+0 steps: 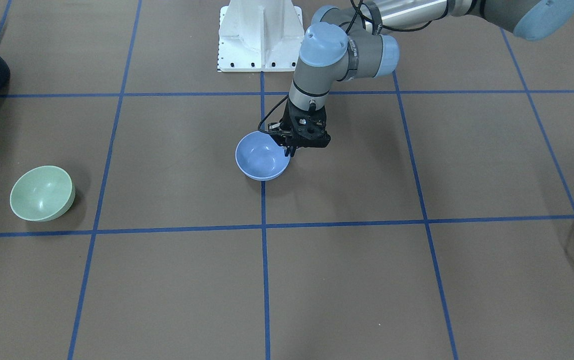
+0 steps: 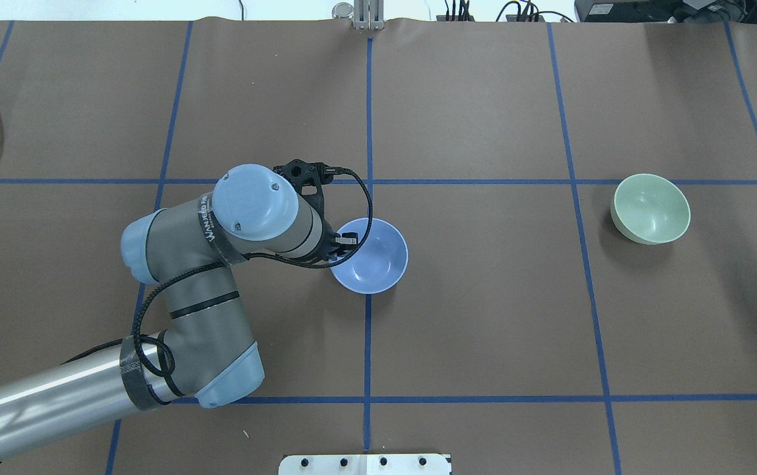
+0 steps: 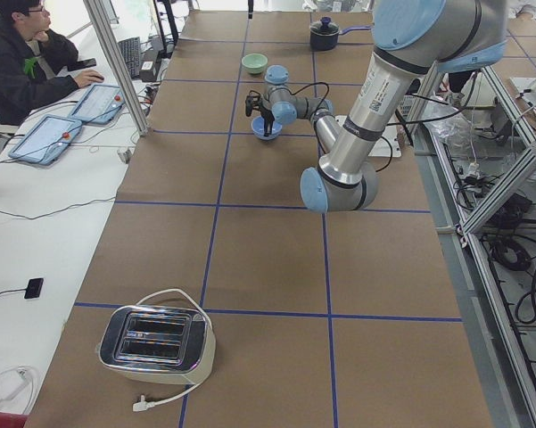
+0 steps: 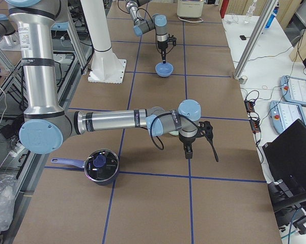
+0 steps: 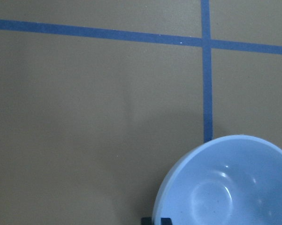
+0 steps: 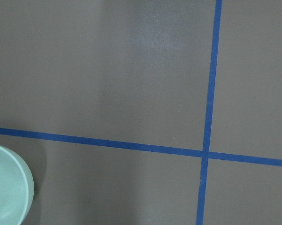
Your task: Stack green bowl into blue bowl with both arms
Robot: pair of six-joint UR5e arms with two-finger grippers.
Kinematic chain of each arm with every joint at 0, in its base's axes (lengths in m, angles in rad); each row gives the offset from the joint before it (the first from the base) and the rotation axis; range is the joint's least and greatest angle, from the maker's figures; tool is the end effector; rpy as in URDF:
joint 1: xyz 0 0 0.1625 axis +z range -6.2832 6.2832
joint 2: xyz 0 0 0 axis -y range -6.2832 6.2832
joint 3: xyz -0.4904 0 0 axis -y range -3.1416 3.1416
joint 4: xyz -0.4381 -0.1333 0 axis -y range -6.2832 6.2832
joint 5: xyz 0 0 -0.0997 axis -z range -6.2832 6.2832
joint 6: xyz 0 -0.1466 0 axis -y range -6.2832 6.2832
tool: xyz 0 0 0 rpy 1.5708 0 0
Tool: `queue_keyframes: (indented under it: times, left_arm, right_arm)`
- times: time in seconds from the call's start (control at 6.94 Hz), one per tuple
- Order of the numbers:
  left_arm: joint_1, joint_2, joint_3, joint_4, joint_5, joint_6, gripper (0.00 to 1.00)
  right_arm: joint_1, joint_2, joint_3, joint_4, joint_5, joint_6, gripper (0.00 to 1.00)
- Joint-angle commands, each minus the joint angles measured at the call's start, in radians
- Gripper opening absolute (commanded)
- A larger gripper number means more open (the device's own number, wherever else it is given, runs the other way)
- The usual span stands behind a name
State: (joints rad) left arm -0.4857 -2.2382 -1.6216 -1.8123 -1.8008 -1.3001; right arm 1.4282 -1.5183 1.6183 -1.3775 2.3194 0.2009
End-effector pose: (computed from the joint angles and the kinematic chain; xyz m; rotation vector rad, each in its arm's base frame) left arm 0.6675 -0.4653 0.2596 0.1557 0.9659 -0.0872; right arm -0.0504 -0.5869 0.6825 0.1483 -0.7796 -0.0546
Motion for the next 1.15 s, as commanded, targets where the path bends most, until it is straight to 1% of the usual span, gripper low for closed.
queue_keyframes:
  times: [0.0,0.14,0.29,0.43,0.58,0.72,0.86,1.01]
  left_arm:
    - [-0.002,0.002,-0.017,-0.012,0.067,0.001,0.98]
    - [-0.061,0.003,-0.047,-0.057,0.049,0.002,0.98]
    - [-0.153,0.015,-0.053,-0.05,-0.126,0.022,0.98]
    - [-0.277,0.07,-0.069,-0.048,-0.305,0.098,0.98]
    - [-0.365,0.157,-0.113,-0.045,-0.369,0.223,0.98]
    - [-0.443,0.269,-0.145,-0.03,-0.377,0.375,0.98]
    - [-0.497,0.358,-0.153,-0.028,-0.38,0.544,0.98]
    - [-0.571,0.432,-0.152,-0.028,-0.414,0.649,0.98]
  right_arm:
    - [0.0,0.0,0.0,0.002,0.0,0.0,1.0]
    - [0.0,0.0,0.002,0.002,0.002,0.0,1.0]
    - [-0.002,0.0,0.0,0.002,0.002,-0.001,1.0]
    - [-0.011,0.0,0.003,0.003,0.003,-0.001,1.0]
    - [-0.038,-0.002,0.006,0.043,0.003,0.0,1.0]
    - [-0.054,-0.013,0.0,0.105,0.005,0.0,1.0]
    - [-0.092,-0.004,0.008,0.129,0.003,0.005,1.0]
    - [-0.097,0.003,0.018,0.129,0.003,0.037,1.0]
